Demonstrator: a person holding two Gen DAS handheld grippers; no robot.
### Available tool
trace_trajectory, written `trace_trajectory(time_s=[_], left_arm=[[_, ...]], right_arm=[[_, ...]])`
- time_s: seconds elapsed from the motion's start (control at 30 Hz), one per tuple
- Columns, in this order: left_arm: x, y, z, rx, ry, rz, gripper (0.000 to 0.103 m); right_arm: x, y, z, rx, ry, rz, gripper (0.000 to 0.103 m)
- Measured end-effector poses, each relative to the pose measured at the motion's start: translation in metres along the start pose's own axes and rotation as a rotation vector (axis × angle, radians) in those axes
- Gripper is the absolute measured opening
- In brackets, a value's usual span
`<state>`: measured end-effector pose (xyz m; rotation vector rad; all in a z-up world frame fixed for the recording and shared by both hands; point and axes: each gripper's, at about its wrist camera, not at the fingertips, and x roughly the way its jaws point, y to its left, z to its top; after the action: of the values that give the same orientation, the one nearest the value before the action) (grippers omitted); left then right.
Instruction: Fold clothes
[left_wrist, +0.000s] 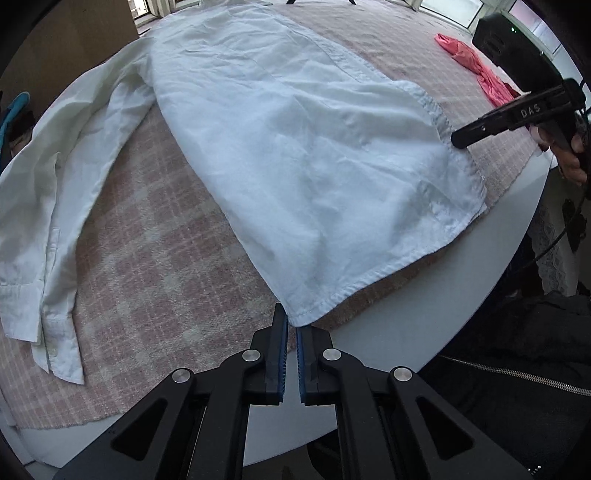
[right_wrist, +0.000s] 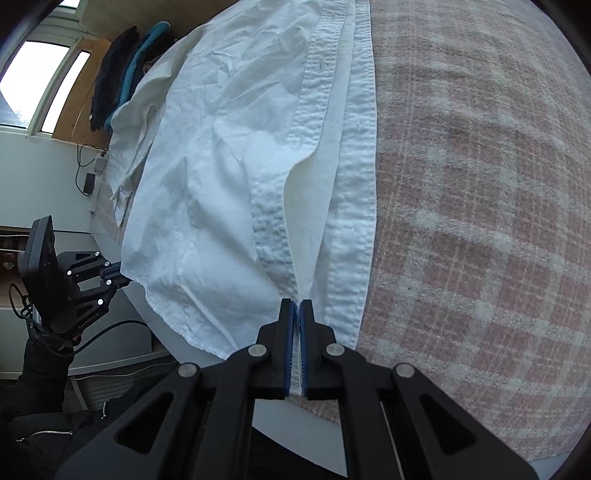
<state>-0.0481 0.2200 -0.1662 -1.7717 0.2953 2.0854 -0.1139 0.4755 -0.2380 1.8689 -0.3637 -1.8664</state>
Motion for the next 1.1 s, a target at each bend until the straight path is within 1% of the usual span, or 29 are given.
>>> trace_trajectory(time_s=[0.07,0.17,0.23,0.27,0.3,0.4,0.43,0.47,0.53,0.63,0.7,0.73,0.77,0.9,0.93,1.0,1.1], left_arm=[[-0.001,0.002,-0.004,0.001,0.017,0.007,0.008],[-0.012,0.011,-0.011,-0.010,0.019,0.041,0.008],[-0.024,0.015,-0.014,-0.016,0.007,0.056,0.008],[-0.030,0.014,-0.013,-0.013,-0.004,0.065,0.008],[-0.035,0.013,-0.012,-0.009,-0.017,0.071,0.008],[-0.046,0.006,0.000,-0.003,-0.072,0.049,0.008],[-0.046,0.003,0.006,0.003,-0.089,0.038,0.008],[-0.044,0.000,0.012,0.015,-0.100,0.040,0.008],[-0.034,-0.001,0.020,0.038,-0.104,0.039,0.008],[-0.012,-0.009,0.038,0.052,-0.071,0.021,0.008],[-0.004,-0.011,0.037,0.046,-0.037,0.023,0.008],[-0.005,-0.012,0.040,0.042,-0.038,0.015,0.008],[-0.010,-0.015,0.043,0.046,-0.052,0.013,0.008],[-0.031,-0.035,0.060,0.074,-0.117,-0.004,0.008],[-0.034,-0.040,0.063,0.081,-0.127,-0.005,0.008],[-0.029,-0.041,0.065,0.077,-0.118,0.008,0.008],[-0.016,-0.036,0.064,0.058,-0.089,0.033,0.008]], right_arm=[[0.003,0.000,-0.003,0.000,0.036,0.009,0.004],[0.010,0.001,-0.010,-0.022,0.103,0.011,0.004],[0.009,0.002,-0.014,-0.028,0.110,0.024,0.007],[0.007,0.002,-0.015,-0.032,0.107,0.034,0.011],[0.006,0.004,-0.017,-0.038,0.099,0.044,0.012],[0.005,0.009,-0.019,-0.061,0.087,0.044,0.011],[0.006,0.009,-0.019,-0.063,0.092,0.049,0.007],[0.007,0.010,-0.020,-0.065,0.097,0.055,0.003],[0.005,0.011,-0.024,-0.063,0.107,0.070,0.003],[0.001,0.010,-0.031,-0.075,0.137,0.028,0.004],[-0.006,0.007,-0.030,-0.082,0.151,-0.012,0.013],[-0.015,0.006,-0.025,-0.080,0.128,-0.011,0.013],[-0.026,0.004,-0.019,-0.079,0.097,-0.009,0.013],[-0.075,0.001,0.044,-0.071,-0.145,0.000,0.013],[-0.080,0.003,0.064,-0.084,-0.191,-0.027,0.013],[-0.081,0.000,0.107,-0.109,-0.258,-0.106,0.014],[-0.080,-0.010,0.171,-0.133,-0.291,-0.135,0.014]])
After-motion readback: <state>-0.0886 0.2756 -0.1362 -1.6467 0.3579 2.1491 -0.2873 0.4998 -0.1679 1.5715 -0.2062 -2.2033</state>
